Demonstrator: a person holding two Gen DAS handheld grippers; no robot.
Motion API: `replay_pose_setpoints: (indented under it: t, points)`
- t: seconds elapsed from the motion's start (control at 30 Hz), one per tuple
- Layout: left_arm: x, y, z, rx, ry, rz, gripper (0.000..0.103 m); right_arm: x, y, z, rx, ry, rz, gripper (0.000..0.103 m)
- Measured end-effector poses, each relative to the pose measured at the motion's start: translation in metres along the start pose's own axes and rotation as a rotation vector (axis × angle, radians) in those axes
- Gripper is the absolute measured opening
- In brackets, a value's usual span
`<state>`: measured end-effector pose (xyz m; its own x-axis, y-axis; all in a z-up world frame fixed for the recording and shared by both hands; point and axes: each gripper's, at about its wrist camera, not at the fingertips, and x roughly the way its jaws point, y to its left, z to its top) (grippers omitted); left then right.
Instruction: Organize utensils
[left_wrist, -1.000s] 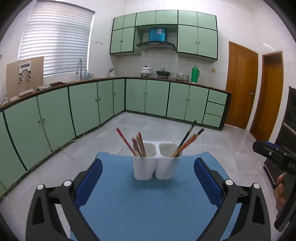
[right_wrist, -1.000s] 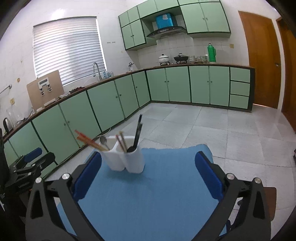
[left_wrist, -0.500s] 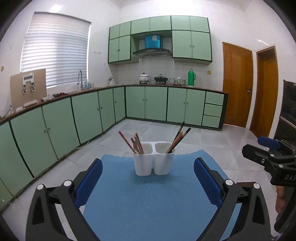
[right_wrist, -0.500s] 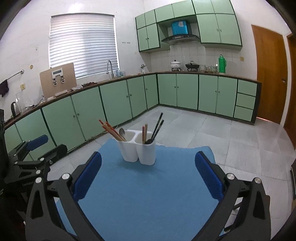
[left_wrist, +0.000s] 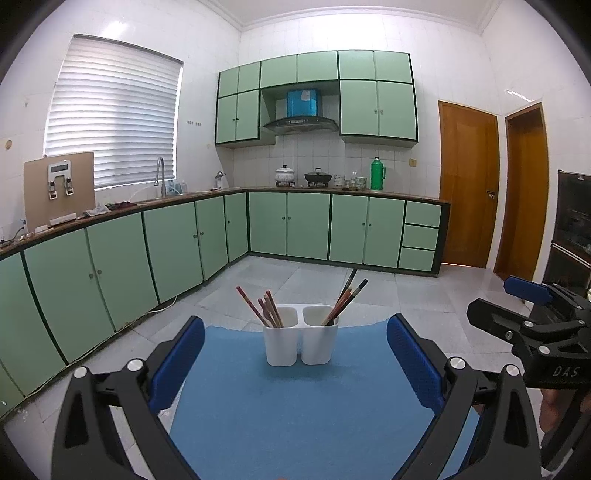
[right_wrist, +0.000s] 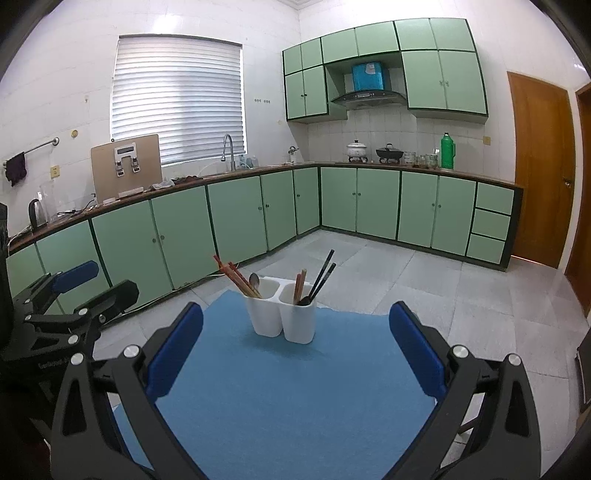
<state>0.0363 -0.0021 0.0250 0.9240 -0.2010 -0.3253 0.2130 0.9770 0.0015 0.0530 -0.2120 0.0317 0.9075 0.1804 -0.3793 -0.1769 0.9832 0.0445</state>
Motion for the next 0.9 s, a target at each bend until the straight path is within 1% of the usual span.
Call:
replay_pose_setpoints:
  t: [0.47, 0.9]
  points:
    - [-0.0028, 0.0028, 0.0023, -0.006, -0.008, 0.004, 0.097, 0.0016, 0.0097, 0.0023, -0.006, -0.002, 0.005, 0.098]
    - [-0.0049, 0.0054, 0.0024, -0.010, -0.008, 0.005, 0.097, 0.0024, 0.0099, 0.0013, -0.007, -0.002, 0.005, 0.098]
